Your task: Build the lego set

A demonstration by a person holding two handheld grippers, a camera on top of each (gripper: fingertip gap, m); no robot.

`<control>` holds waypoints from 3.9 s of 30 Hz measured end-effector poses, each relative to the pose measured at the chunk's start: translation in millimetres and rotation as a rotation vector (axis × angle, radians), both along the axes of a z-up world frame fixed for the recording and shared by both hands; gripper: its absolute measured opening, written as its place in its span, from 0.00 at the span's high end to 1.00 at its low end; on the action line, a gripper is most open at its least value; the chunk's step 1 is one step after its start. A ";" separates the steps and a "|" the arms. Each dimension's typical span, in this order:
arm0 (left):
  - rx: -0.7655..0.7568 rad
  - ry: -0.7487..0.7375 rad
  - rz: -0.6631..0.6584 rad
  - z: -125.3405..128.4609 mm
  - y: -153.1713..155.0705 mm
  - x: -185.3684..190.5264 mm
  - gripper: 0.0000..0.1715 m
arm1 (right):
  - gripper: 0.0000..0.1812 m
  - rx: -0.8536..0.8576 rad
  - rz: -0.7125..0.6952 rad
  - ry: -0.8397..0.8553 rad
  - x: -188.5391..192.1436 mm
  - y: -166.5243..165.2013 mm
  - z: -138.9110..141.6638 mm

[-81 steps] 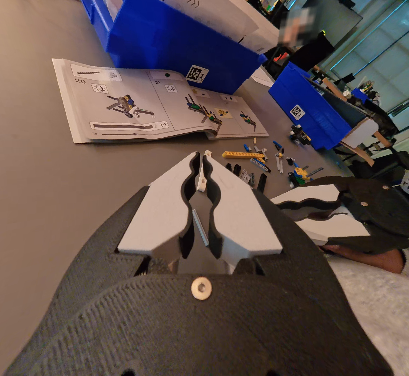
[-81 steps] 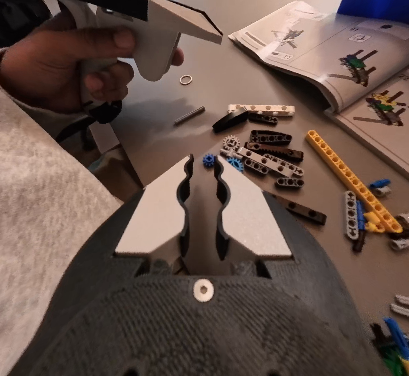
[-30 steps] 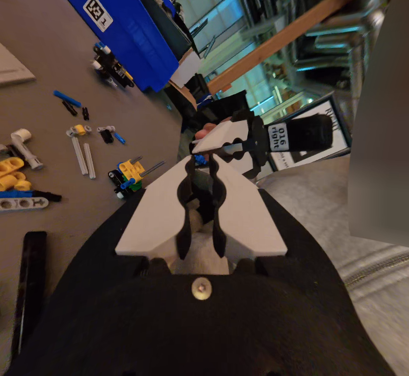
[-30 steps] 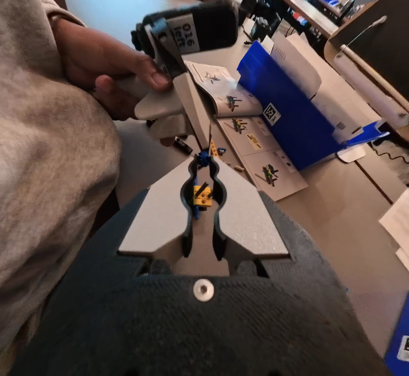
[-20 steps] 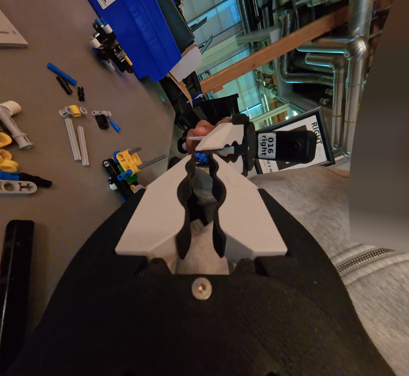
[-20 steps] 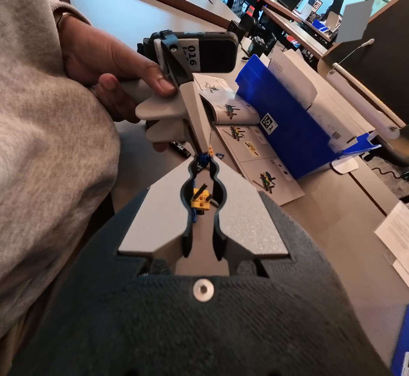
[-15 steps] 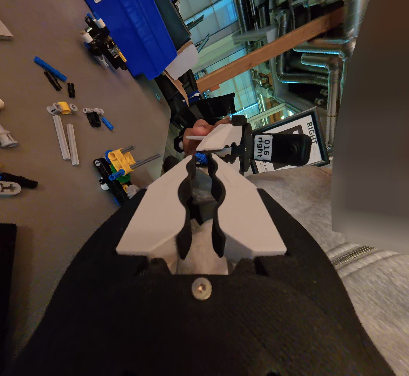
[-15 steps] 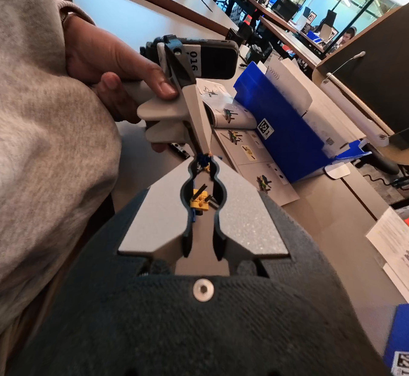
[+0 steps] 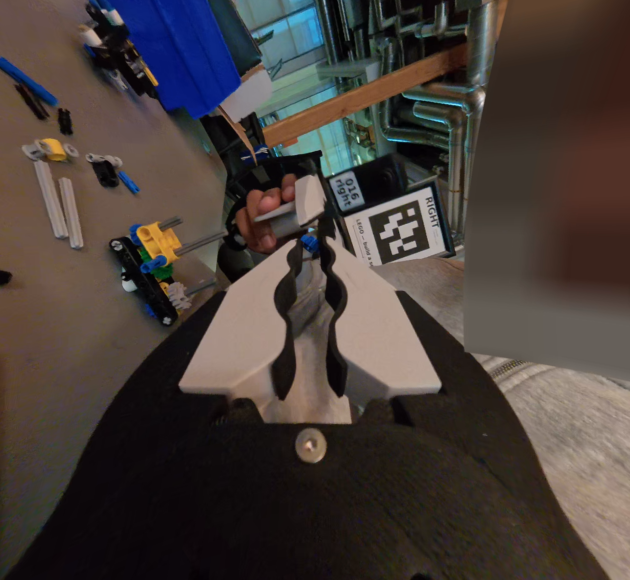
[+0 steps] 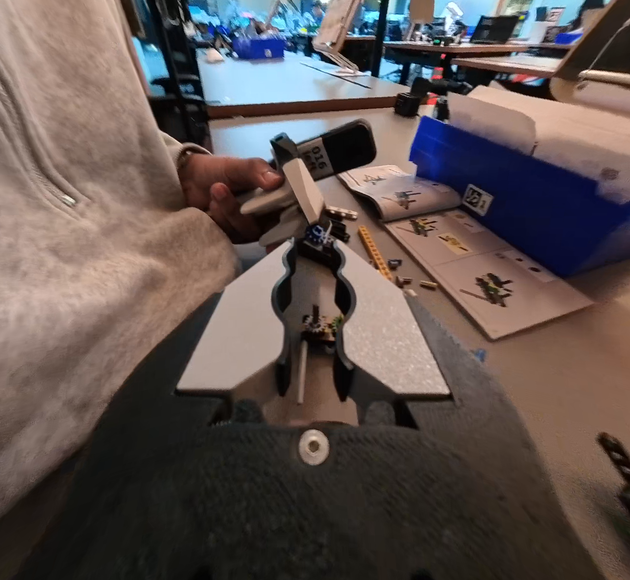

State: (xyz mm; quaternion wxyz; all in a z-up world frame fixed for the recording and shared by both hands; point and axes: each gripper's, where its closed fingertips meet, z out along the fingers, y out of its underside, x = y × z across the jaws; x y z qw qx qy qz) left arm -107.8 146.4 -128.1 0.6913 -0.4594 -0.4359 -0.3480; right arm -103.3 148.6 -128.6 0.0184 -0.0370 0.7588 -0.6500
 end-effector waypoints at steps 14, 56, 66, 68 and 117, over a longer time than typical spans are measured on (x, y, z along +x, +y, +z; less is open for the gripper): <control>0.092 0.011 -0.182 11.2 13.6 24.1 0.96 | 0.93 -0.052 0.188 -0.159 24.3 2.5 6.5; -0.457 0.318 0.134 -28.2 7.6 -15.4 0.81 | 0.95 0.246 -0.126 0.093 -22.7 -3.7 -43.6; -0.498 0.368 0.131 -28.7 9.0 -13.0 0.83 | 0.94 0.233 -0.120 0.084 -24.1 -2.7 -41.5; -0.500 0.369 0.130 -28.8 9.2 -13.0 0.83 | 0.94 0.238 -0.120 0.083 -24.5 -2.6 -42.2; -0.267 0.177 0.060 -13.8 0.8 -4.9 0.96 | 0.94 0.479 -0.217 0.261 -53.6 67.9 -64.3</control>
